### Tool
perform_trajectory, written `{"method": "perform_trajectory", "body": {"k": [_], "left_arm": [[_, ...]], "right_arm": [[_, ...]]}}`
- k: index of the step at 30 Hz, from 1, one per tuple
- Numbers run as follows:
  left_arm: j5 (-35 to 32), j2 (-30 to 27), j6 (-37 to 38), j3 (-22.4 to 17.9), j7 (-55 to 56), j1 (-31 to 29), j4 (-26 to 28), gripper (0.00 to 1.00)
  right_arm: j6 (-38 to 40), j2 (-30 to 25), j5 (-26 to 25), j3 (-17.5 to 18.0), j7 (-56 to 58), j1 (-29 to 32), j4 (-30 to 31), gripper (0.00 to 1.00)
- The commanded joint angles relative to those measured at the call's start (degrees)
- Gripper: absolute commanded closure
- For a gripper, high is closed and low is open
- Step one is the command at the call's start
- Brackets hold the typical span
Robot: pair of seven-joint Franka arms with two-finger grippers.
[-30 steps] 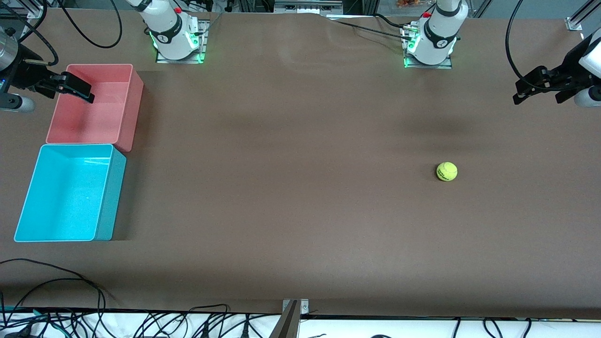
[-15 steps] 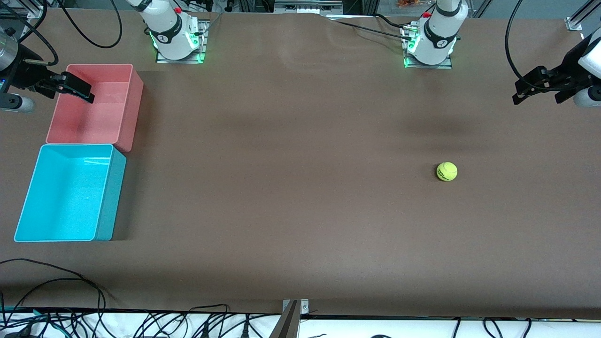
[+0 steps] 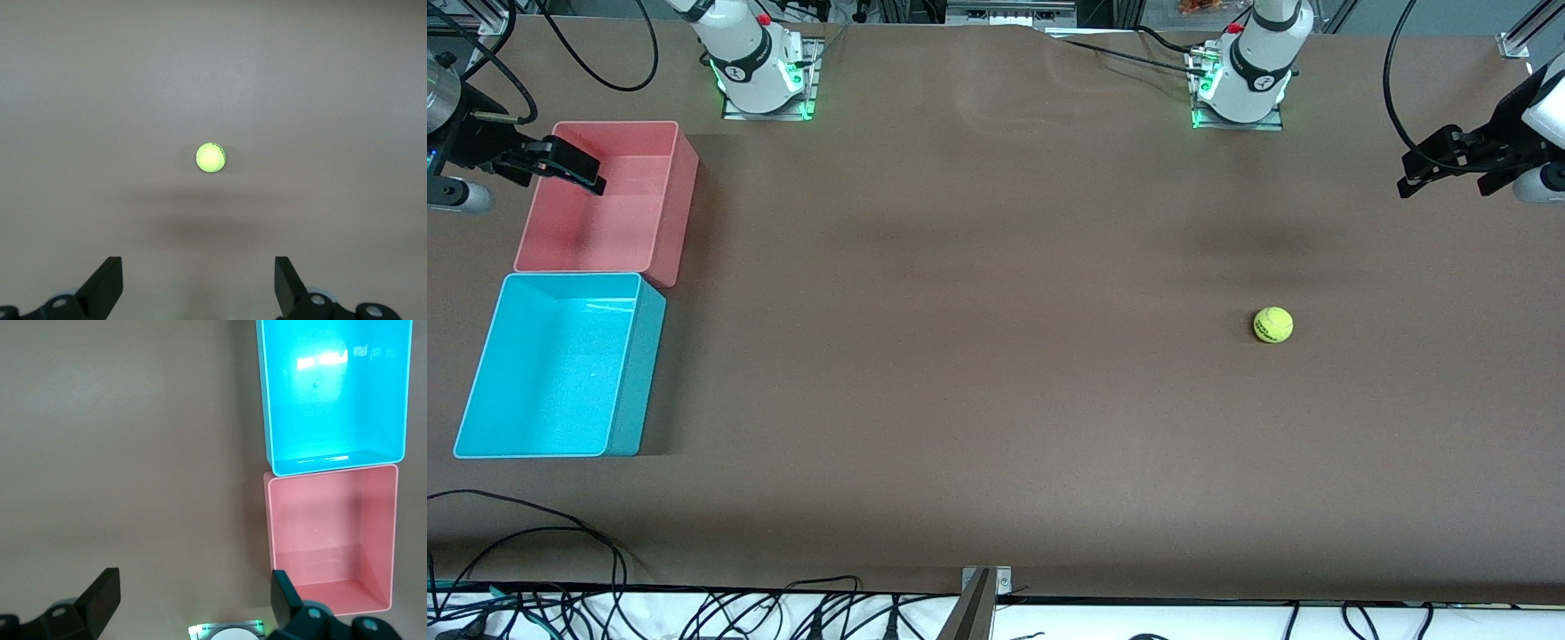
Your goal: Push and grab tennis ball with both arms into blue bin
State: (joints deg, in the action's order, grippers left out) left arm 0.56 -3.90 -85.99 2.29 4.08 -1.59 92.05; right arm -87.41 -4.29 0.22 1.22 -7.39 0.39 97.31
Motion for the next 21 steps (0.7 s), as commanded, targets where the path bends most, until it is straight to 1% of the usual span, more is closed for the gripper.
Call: {"method": "perform_trajectory", "body": {"k": [1,21], "left_arm": [[0.9,1.1,1.4,0.1,0.5,-0.2,-2.3,0.0],[0.9,1.1,1.4,0.1,0.5,-0.3,-2.3,0.0]], "right_arm": [[1.4,-0.4,1.1,0.2,0.7,0.5,-1.1,0.0],[1.4,-0.3,0.9,0.5,0.4,0.5,-1.8,0.0]]}}
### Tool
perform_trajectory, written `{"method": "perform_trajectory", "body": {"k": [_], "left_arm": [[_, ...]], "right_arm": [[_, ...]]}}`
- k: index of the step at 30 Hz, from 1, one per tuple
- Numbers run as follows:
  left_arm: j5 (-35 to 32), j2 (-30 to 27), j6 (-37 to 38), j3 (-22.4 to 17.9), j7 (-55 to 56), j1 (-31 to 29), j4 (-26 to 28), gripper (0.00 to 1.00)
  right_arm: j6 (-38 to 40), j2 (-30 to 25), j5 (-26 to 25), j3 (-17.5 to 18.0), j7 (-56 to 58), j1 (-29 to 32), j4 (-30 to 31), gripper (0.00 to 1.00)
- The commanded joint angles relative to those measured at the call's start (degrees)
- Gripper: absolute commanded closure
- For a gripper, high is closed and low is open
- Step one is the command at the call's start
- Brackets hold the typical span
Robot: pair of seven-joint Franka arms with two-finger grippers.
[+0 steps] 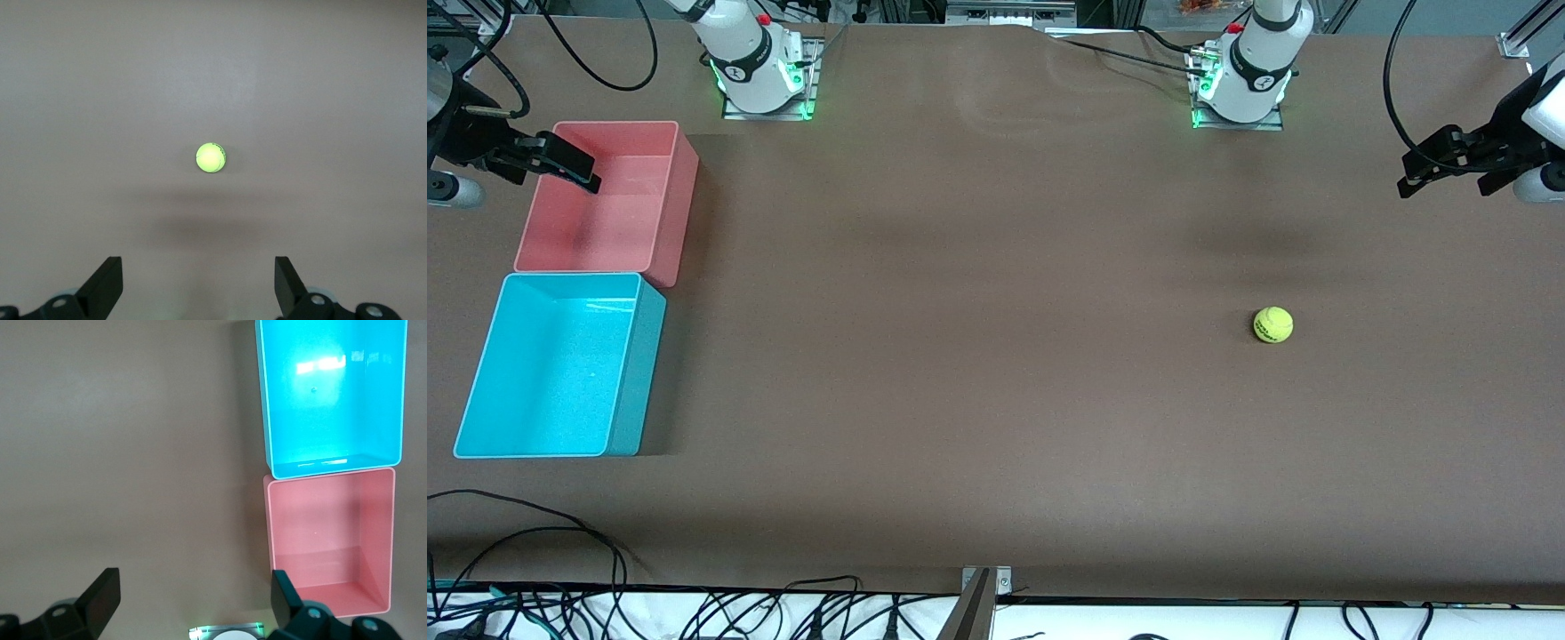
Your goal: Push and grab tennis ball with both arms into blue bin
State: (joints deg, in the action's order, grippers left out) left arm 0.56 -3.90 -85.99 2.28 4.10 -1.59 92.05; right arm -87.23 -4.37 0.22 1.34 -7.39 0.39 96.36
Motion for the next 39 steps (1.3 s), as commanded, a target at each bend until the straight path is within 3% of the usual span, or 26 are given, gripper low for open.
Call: {"method": "perform_trajectory", "body": {"k": [1,39], "left_arm": [[0.9,1.1,1.4,0.0,0.5,-0.2,-2.3,0.0],[0.9,1.1,1.4,0.0,0.5,-0.2,-2.3,0.0]], "right_arm": [[1.3,-0.2,0.9,0.4,0.4,0.5,-0.8,0.0],[1.3,0.2,1.0,0.4,-0.2,0.4,-1.0,0.0]]}}
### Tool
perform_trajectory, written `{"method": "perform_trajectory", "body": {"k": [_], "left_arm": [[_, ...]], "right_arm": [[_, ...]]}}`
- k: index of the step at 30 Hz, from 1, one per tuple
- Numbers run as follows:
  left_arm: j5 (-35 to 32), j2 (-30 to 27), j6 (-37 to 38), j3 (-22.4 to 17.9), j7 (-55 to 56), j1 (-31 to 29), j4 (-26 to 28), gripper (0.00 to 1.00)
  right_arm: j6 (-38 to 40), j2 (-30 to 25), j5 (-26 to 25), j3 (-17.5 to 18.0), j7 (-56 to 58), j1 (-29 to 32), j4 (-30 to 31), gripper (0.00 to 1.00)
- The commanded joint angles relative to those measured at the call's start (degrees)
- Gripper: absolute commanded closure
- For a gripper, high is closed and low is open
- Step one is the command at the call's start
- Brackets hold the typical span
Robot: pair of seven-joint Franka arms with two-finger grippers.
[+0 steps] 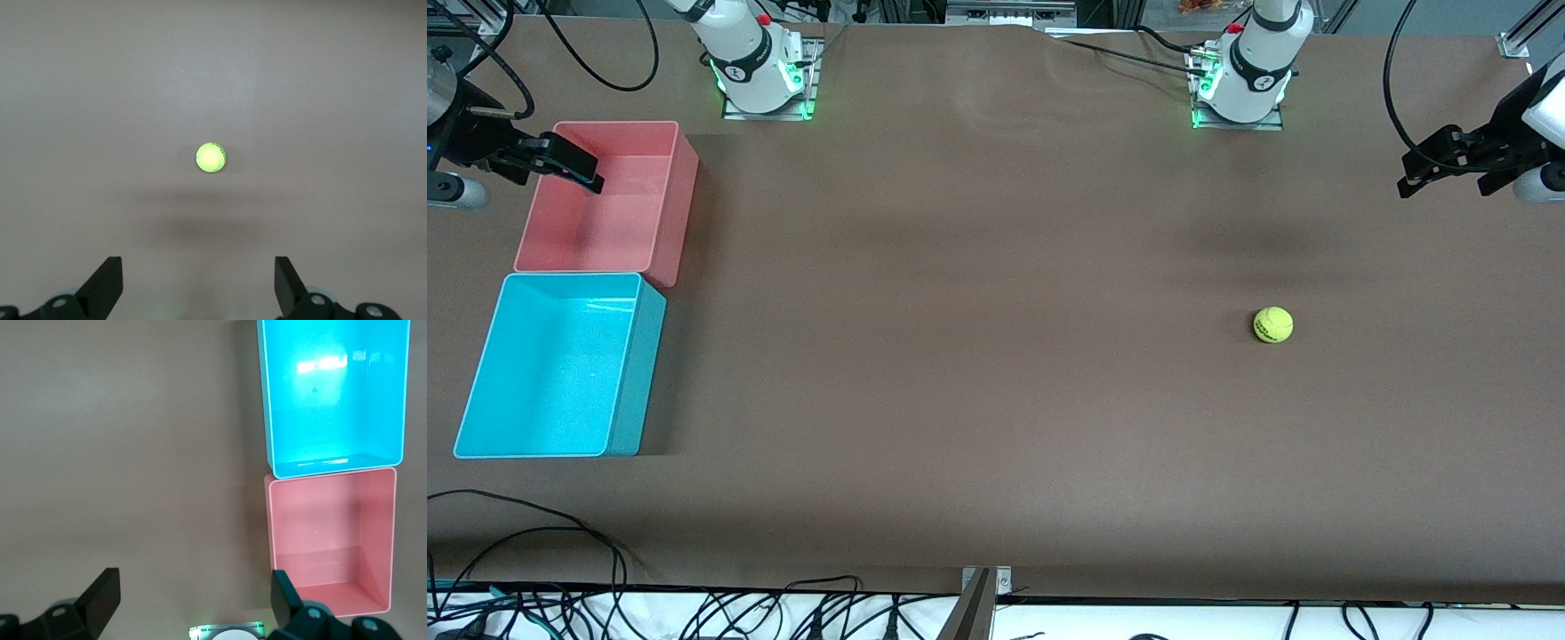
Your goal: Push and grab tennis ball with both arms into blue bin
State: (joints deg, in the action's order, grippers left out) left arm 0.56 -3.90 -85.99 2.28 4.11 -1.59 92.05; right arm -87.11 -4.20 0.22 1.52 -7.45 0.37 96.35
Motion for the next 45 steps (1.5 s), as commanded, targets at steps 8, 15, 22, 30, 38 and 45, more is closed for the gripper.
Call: {"method": "perform_trajectory", "body": {"k": [8,15,22,30,38,45], "left_arm": [[0.9,1.1,1.3,0.1,0.5,-0.2,-2.3,0.0],[0.9,1.1,1.3,0.0,0.5,-0.2,-2.3,0.0],[0.9,1.1,1.3,0.0,0.5,-0.2,-2.3,0.0],[0.9,1.1,1.3,0.0,0.5,-0.2,-2.3,0.0],[0.9,1.1,1.3,0.1,0.5,-0.2,-2.3,0.0],[0.9,1.1,1.3,0.1,0.5,-0.2,-2.3,0.0]], "right_arm": [[5.5,-0.2,1.0,0.0,-0.3,0.4,-1.6,0.0],[5.1,0.1,0.9,0.0,0.0,0.4,-1.6,0.0],[4.6,0.2,1.0,0.1,0.4,0.4,-1.6,0.0],[4.5,0.3,1.1,0.1,0.5,0.3,-1.6,0.0],[4.6,0.2,1.1,0.6,0.5,0.2,-1.5,0.0],[4.8,0.1,1.1,0.6,0.5,0.2,-1.5,0.0]]}}
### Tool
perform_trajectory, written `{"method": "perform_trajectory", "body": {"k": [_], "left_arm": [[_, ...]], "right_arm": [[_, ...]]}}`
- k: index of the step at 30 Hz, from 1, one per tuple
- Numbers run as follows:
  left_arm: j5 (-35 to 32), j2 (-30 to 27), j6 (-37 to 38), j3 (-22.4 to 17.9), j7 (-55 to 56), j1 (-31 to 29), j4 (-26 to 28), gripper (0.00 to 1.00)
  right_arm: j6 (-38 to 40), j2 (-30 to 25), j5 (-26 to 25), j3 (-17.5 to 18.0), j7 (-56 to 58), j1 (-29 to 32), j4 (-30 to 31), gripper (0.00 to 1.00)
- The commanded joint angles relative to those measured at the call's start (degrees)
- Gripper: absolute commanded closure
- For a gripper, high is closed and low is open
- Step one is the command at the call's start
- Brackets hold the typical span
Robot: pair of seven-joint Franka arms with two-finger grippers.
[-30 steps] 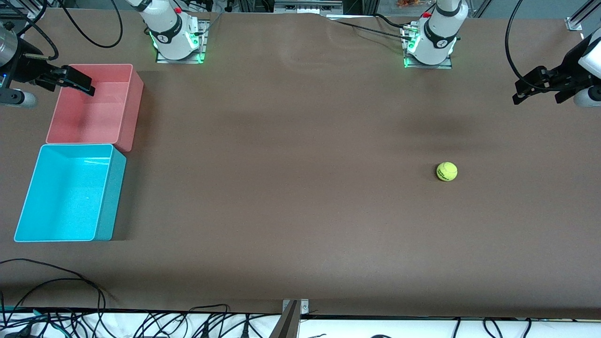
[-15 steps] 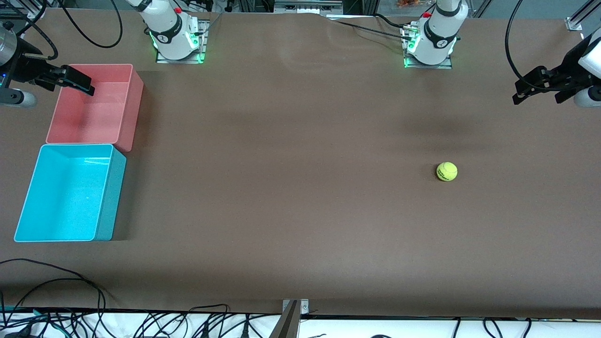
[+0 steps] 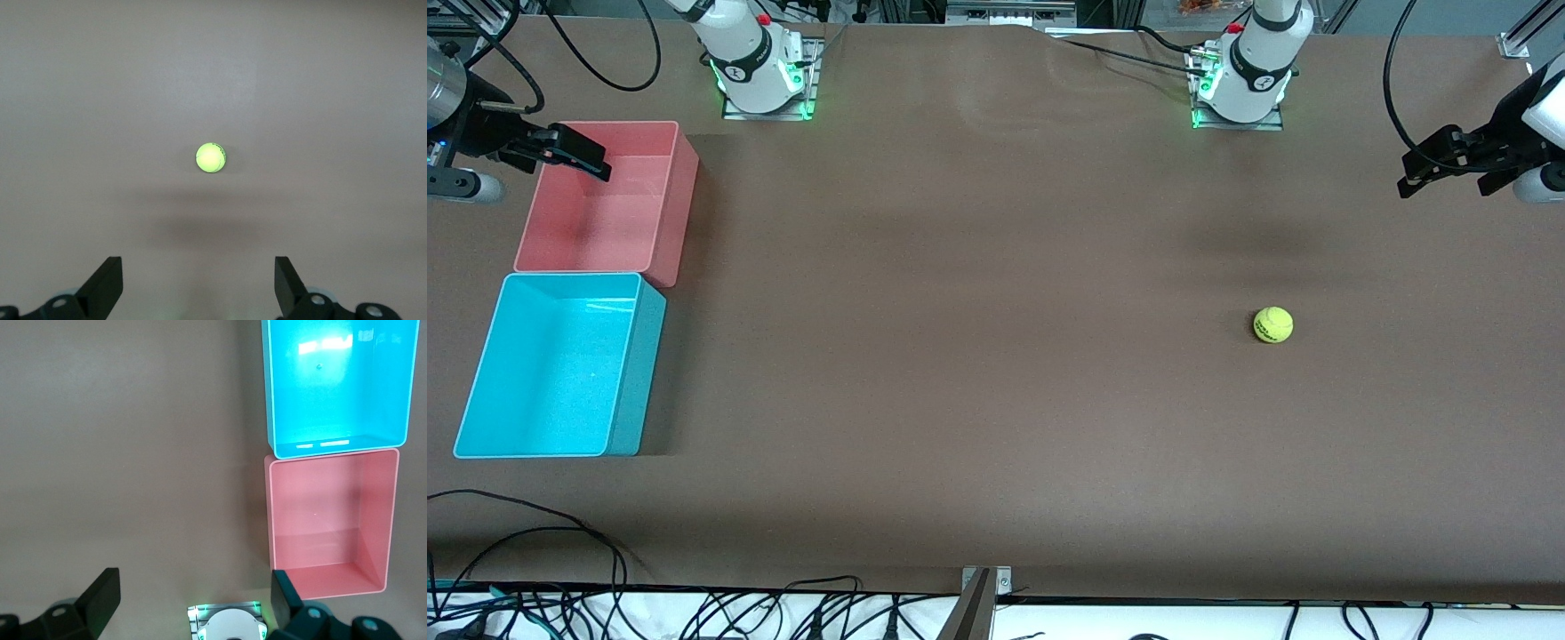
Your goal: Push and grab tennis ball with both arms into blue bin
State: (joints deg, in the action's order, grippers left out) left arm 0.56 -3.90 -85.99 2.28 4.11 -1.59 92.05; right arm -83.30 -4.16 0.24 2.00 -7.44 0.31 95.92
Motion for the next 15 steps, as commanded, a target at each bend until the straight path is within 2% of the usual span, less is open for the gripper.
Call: {"method": "perform_trajectory", "body": {"k": [1,8,12,15], "left_arm": [[0.9,1.1,1.3,0.1,0.5,-0.2,-2.3,0.0],[0.9,1.1,1.3,0.1,0.5,-0.2,-2.3,0.0],[0.9,1.1,1.3,0.1,0.5,-0.2,-2.3,0.0],[0.9,1.1,1.3,0.1,0.5,-0.2,-2.3,0.0]], "right_arm": [[0.9,0.0,1.2,0.0,0.5,0.2,-1.1,0.0],[1.0,-0.1,1.4,0.1,0.6,0.1,-1.2,0.0],[0.7,0.0,4.1,0.1,0.6,0.1,-1.1,0.0],[0.6,0.2,4.2,0.0,0.6,0.2,-1.2,0.0]]}}
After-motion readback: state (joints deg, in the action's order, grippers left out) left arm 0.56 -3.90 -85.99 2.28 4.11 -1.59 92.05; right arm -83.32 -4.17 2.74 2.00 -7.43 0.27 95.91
